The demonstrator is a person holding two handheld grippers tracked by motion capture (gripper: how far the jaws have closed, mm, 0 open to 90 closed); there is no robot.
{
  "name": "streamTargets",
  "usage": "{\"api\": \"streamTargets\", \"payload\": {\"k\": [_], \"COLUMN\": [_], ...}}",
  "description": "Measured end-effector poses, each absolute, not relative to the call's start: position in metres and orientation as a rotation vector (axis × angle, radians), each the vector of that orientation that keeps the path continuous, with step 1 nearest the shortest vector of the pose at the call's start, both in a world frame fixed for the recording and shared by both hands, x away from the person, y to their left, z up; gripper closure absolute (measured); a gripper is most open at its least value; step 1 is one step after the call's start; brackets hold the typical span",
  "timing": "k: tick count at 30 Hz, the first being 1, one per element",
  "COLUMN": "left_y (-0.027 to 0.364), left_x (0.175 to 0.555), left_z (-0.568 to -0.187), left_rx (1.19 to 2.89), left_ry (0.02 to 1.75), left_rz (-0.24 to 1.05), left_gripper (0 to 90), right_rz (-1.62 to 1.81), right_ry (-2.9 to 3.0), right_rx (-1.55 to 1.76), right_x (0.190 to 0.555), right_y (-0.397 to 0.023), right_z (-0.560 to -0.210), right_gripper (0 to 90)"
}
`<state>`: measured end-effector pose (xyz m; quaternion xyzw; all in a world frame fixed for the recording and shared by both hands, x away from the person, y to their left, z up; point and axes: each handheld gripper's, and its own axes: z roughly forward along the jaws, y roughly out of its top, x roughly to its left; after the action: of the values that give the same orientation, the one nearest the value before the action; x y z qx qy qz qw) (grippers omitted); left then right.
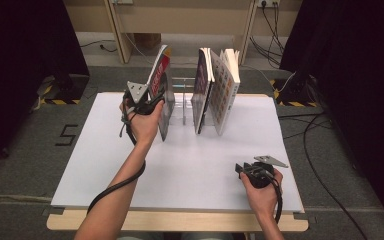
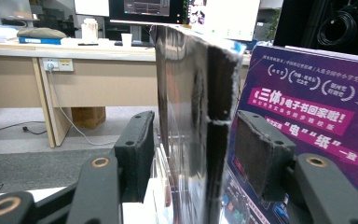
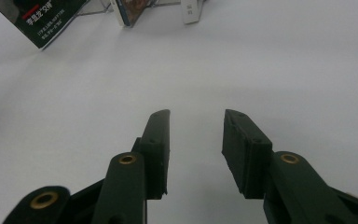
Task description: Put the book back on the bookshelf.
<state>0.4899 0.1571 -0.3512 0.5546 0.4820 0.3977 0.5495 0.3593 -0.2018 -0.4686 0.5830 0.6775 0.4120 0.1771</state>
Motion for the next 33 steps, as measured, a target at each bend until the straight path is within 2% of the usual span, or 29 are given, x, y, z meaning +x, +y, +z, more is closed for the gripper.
{"api": "streamTargets", "payload": {"k": [25, 33], "left_y": [0.17, 0.175], "left_x": [0.462, 0.454], "left_z": [-0.353, -0.353], "left_rx": [1.369, 1.366], "left_ry": [1.121, 1.112], "left_rz": [0.909, 0.842], "left_gripper": [42.6, 41.0], "right_rz": [1.157, 1.152], "right_ry": [1.919, 1.92], "right_rx": [1.635, 1.633], "right_x": [0.359, 0.358], "right_y": [-0.2, -0.2], "right_z": [-0.468, -0.468], "right_gripper": [62.4, 62.4]}}
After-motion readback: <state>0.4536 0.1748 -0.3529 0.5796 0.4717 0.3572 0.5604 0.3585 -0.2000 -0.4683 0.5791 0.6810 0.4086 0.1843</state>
